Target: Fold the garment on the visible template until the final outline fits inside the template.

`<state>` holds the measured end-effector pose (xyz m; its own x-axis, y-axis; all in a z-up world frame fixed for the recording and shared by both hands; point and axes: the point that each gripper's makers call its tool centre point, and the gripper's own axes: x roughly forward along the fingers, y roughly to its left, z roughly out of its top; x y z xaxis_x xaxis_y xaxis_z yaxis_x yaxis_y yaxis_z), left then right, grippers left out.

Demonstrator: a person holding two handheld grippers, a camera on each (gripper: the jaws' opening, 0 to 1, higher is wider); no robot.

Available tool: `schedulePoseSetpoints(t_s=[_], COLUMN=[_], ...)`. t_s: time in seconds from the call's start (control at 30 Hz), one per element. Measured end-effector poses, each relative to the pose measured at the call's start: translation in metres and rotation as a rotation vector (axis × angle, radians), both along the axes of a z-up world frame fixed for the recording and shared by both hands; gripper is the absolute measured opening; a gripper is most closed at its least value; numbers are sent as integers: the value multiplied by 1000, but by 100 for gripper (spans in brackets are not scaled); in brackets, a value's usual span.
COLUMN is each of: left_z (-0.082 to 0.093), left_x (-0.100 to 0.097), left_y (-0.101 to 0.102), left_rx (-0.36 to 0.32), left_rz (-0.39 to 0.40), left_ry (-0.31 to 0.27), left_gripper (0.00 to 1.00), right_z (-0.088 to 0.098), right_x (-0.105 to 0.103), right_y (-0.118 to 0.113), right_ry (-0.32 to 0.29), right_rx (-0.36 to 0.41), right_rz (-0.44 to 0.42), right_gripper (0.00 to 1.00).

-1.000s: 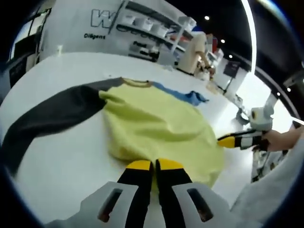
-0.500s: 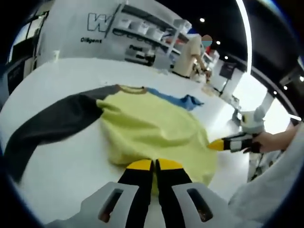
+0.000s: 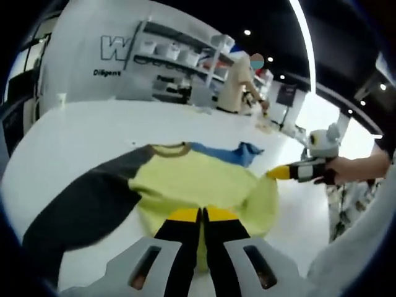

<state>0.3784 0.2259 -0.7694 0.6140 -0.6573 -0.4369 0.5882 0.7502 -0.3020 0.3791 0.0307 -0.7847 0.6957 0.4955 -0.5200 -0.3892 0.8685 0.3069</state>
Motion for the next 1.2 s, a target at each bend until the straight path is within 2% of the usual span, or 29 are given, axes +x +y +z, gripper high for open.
schedulePoseSetpoints(t_s=[0.1, 0.2, 0.33, 0.37, 0.43, 0.5, 0.6, 0.63, 0.73, 0.77, 0.8, 0.87, 1.0, 1.1, 1.17, 1.2], left_z=[4, 0, -1, -1, -3, -7, -22, -28, -28, -27, -28, -32, -38, -42, -47, -56], left_x=[11, 38, 49, 62, 67, 74, 92, 97, 93, 91, 84, 75, 50, 35, 32, 30], left_y=[-2, -3, -1, 0, 1, 2, 7, 9, 13, 14, 18, 22, 22, 14, 14, 16], left_rx=[-3, 19, 22, 22, 22, 25, 59, 68, 92, 111, 151, 170, 170, 132, 129, 152], left_rz=[-13, -34, -28, -17, -13, 0, 42, 43, 48, 41, 35, 29, 33, 4, -2, -10], left_ry=[-32, -34, -32, -38, -37, -29, -22, -24, -32, -50, -60, -54, -39, -1, 5, 13], left_gripper=[0, 0, 0, 0, 0, 0, 0, 2, 17, 23, 26, 26, 28, 32, 34, 34], right_z=[8, 17, 12, 5, 3, -4, -12, -17, -22, -22, -17, -11, -10, -20, -24, -26], right_x=[16, 54, 69, 83, 87, 102, 115, 117, 114, 113, 108, 99, 77, 66, 60, 53], right_y=[-1, -1, 1, -3, -3, -2, 2, 6, 10, 10, 14, 15, 5, -1, -3, -2], right_ry=[-24, -59, -74, -55, -46, -42, -45, -35, -29, -30, -27, -68, -66, -55, -45, -19], right_rx=[1, -27, -44, -43, -36, -46, -79, -75, -102, -96, -50, -66, -103, -134, -137, -103], right_rz=[-1, 7, 15, 3, -6, -11, -17, -10, 19, 28, 44, 87, 131, 160, 170, 170], right_gripper=[0, 0, 0, 0, 0, 0, 0, 6, 24, 26, 27, 27, 32, 32, 32, 32])
